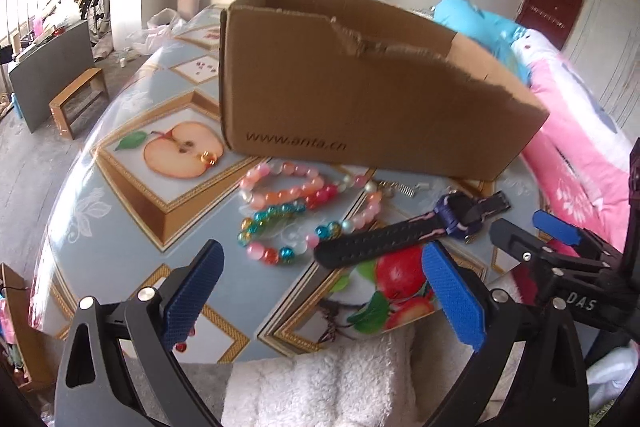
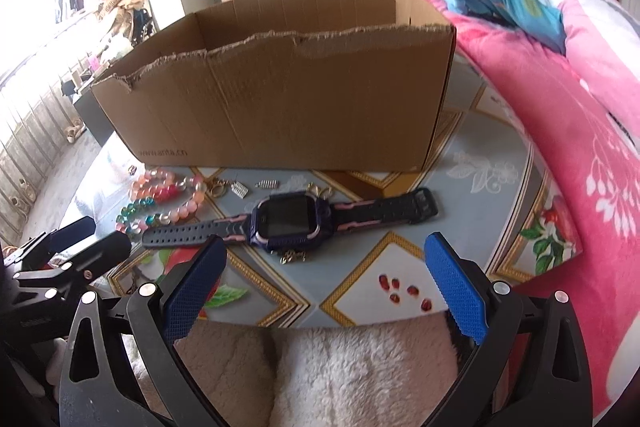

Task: Organize jewelry
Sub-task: 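Close the right gripper on the watch face while the left gripper grips the black strap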

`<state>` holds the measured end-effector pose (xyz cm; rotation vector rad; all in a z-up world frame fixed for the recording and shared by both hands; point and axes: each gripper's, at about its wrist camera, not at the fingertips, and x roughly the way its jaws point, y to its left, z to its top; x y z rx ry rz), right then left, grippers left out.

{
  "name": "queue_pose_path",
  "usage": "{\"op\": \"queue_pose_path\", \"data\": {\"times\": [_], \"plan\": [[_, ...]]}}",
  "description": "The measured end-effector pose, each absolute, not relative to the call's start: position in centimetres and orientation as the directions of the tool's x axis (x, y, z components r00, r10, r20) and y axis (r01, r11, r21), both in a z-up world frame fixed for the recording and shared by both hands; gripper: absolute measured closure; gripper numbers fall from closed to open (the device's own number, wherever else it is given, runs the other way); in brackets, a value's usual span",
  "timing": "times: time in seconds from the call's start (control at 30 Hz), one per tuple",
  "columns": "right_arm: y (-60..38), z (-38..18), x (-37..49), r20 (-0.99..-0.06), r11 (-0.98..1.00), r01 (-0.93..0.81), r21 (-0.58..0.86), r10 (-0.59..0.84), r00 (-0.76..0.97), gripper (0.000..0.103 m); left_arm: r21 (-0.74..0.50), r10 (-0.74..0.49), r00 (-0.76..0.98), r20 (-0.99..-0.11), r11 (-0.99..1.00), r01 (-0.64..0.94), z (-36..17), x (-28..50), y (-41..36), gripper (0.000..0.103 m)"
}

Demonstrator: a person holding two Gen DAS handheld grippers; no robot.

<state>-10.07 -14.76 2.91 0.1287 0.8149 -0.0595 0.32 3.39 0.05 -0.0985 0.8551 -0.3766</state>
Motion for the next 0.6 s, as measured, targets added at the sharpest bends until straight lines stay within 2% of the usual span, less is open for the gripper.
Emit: {"op": "queue_pose_path", "data": {"times": [0.1,0.23,0.27,0.3,0.4,0.47,0.6], "plan": [[-14.8,3.3,-9.7,-0.703,0.994,0.072,0.087,0.01,0.711,0.011,-0.274,-0.409,0.575,-0.708,0.91,0.311,0.3,0.7,3.6,0.006],[-14.4,3.6,-9.1,-0.686,0.996,-0.002,0.092,0.065,0.725,0.024,-0.302,-0.448,0.556,-0.7,0.892,0.337,0.5,0.8,3.2,0.007],[-14.1,3.5,-8.8,-0.689,0.995,-0.027,0.093,0.084,0.72,0.032,-0.311,-0.458,0.547,-0.701,0.886,0.343,0.4,0.9,3.0,0.013],[-14.0,3.4,-8.5,-0.697,0.994,-0.048,0.1,0.104,0.709,0.036,-0.318,-0.466,0.54,-0.701,0.882,0.348,0.4,0.9,2.8,0.018],[-13.8,2.8,-7.5,-0.718,0.99,-0.071,0.12,0.136,0.683,0.054,-0.334,-0.485,0.502,-0.716,0.869,0.364,-0.1,1.3,2.1,0.03],[-14.0,2.4,-7.0,-0.734,0.989,-0.071,0.13,0.144,0.664,0.06,-0.341,-0.488,0.481,-0.729,0.867,0.363,-0.5,1.6,1.4,0.035],[-14.2,2.1,-6.7,-0.738,0.988,-0.08,0.134,0.153,0.657,0.061,-0.36,-0.48,0.454,-0.751,0.873,0.328,-1.3,2.4,1.0,0.036]]}}
